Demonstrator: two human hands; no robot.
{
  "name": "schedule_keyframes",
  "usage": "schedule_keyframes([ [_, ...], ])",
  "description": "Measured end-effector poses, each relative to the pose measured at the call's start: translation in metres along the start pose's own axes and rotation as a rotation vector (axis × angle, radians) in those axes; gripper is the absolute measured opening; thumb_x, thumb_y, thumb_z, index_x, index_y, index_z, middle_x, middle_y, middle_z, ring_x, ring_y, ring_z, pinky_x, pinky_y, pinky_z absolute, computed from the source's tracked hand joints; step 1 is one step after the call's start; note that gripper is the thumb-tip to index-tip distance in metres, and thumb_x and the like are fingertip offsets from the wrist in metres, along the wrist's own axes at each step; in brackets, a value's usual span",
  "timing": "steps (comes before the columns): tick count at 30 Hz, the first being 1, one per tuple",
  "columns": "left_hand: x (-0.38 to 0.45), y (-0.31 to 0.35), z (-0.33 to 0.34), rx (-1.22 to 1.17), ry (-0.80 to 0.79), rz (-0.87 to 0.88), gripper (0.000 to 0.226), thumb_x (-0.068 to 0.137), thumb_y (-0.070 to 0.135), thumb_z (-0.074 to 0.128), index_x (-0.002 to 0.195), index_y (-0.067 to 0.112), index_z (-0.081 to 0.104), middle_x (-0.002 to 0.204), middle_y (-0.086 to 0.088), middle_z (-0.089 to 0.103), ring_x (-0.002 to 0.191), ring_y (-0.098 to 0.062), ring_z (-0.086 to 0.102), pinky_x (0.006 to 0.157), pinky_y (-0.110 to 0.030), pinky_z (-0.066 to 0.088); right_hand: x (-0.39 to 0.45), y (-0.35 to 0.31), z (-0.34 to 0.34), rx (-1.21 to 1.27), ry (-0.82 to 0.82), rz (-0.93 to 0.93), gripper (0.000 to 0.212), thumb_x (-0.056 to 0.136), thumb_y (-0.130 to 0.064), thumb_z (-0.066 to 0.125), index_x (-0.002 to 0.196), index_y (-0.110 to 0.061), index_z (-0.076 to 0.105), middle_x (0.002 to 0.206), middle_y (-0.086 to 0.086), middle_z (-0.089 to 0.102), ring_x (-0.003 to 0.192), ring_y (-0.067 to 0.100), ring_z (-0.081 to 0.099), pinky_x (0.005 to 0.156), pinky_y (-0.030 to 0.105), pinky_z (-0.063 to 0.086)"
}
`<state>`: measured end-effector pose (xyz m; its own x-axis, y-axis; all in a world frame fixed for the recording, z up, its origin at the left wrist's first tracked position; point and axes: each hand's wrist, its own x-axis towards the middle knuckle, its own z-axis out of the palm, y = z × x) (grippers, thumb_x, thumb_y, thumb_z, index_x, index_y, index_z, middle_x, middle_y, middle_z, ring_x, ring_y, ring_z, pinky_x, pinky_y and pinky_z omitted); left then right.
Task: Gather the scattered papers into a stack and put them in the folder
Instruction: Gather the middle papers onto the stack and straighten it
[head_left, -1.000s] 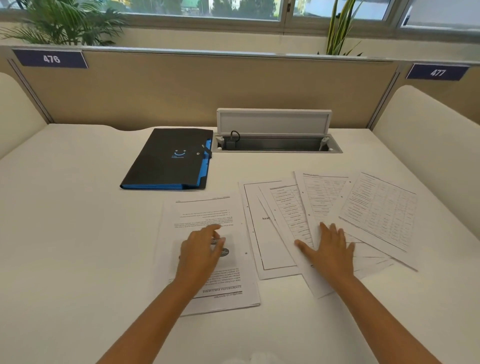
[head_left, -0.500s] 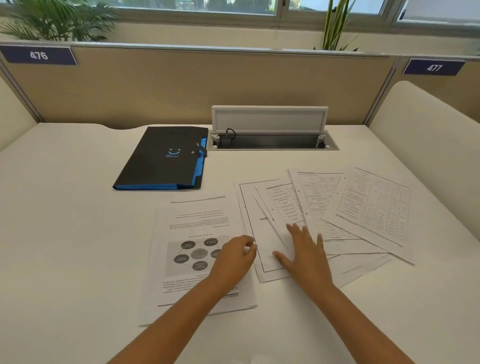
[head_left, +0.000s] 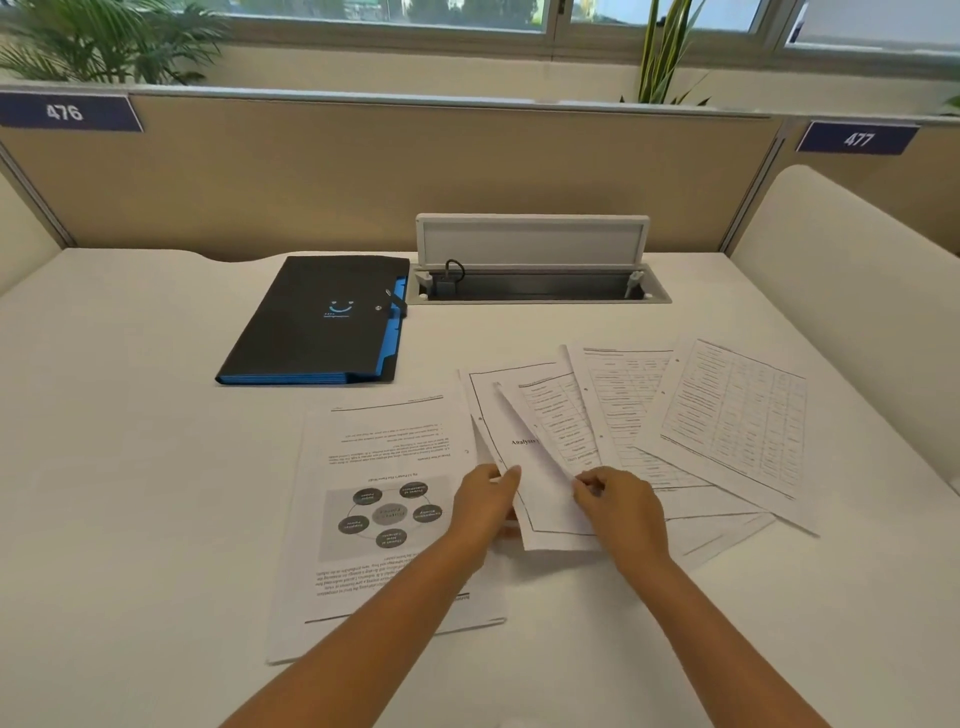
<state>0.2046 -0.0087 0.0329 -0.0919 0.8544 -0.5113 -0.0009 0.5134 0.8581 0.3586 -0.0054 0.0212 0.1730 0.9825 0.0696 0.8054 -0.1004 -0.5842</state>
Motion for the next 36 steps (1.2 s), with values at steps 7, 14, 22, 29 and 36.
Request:
schedule_keyframes([
  [7,0.004,-0.001,0.008,0.050,-0.036,-0.030,0.033,0.090,0.029,0.051,0.116,0.010,0.051,0.105,-0.012,0.063,0.086,-0.025,0.063,0.061,-0.031,0.054,0.007,0.000,-0.011,0.118,-0.198,0.090,0.021,0.073,-0.036,0.074,0.066,-0.021,0.061,0.064,-0.011,0.063,0.062,0.009,0.058,0.052,0.021,0.042],
  [14,0.008,-0.004,0.012,0.030,-0.051,-0.014,0.037,0.086,0.019,0.060,0.121,0.009,0.054,0.114,-0.014,0.064,0.098,-0.028,0.063,0.081,-0.036,0.054,0.016,0.003,-0.028,0.408,-0.275,0.232,0.034,0.074,-0.040,0.073,0.061,-0.016,0.052,0.066,-0.002,0.058,0.064,0.012,0.052,0.056,0.019,0.038],
  [22,0.016,0.002,0.029,0.162,0.012,0.057,0.026,0.083,0.023,0.062,0.107,0.015,0.056,0.111,-0.011,0.065,0.088,-0.023,0.061,0.068,-0.030,0.053,0.011,0.003,-0.029,0.541,-0.470,0.264,0.034,0.080,-0.043,0.065,0.070,-0.016,0.046,0.069,0.002,0.051,0.060,0.014,0.047,0.050,0.021,0.036],
  [29,0.019,0.000,0.028,0.290,0.063,0.060,0.035,0.084,0.014,0.055,0.117,0.004,0.052,0.117,-0.015,0.060,0.105,-0.029,0.058,0.084,-0.031,0.048,0.018,0.004,-0.040,0.363,-0.195,0.136,0.027,0.086,-0.035,0.061,0.072,-0.017,0.045,0.061,-0.006,0.044,0.054,0.008,0.038,0.051,0.019,0.032],
  [36,0.004,0.000,-0.003,0.003,0.072,0.014,0.032,0.086,0.002,0.054,0.118,0.002,0.054,0.118,-0.017,0.060,0.106,-0.032,0.057,0.088,-0.035,0.048,0.026,-0.010,-0.056,0.358,0.012,0.037,0.023,0.089,-0.034,0.056,0.072,-0.027,0.043,0.070,-0.005,0.056,0.060,0.008,0.052,0.049,0.019,0.036],
])
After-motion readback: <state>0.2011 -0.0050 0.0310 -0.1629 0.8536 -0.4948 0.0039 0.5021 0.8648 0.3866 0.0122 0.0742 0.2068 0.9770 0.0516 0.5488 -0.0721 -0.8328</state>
